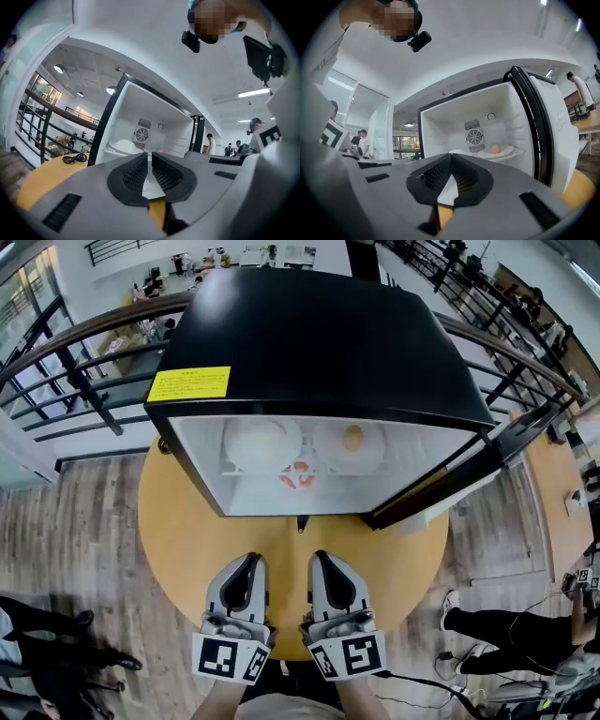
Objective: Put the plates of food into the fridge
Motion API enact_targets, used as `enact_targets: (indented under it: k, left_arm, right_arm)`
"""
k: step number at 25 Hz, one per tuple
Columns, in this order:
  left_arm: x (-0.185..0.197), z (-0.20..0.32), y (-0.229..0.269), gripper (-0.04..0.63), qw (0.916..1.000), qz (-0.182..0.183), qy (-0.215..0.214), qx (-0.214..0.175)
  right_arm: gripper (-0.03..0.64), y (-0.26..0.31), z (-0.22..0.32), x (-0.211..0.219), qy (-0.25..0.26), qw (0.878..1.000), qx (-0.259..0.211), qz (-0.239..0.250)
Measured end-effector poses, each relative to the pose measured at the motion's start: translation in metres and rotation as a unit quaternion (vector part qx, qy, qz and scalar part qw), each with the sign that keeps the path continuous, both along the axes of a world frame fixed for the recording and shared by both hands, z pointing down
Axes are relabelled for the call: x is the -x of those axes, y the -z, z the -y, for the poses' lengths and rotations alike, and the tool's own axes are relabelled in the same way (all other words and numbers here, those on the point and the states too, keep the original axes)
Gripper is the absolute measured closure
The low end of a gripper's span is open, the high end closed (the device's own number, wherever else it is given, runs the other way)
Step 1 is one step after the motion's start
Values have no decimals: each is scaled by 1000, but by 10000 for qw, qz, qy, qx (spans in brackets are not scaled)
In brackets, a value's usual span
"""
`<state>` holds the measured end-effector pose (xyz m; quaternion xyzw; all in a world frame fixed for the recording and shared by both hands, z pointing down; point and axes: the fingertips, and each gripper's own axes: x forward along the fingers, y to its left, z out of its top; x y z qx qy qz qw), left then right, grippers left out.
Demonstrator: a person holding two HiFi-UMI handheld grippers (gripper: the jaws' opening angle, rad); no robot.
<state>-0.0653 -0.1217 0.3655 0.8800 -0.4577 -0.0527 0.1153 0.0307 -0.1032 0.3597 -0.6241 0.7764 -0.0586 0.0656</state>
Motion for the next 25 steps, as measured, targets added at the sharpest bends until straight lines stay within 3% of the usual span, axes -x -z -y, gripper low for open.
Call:
enact_targets:
  k: [7, 25]
  left_arm:
    - [3, -12, 8, 564, 9997, 112, -21, -205]
    - [-32, -74, 35, 564, 9964, 215, 596, -561]
  right_arm:
    - [604, -2, -18, 4, -215, 9997, 96, -58]
    - [604, 23, -64, -31, 295, 9994, -196, 10]
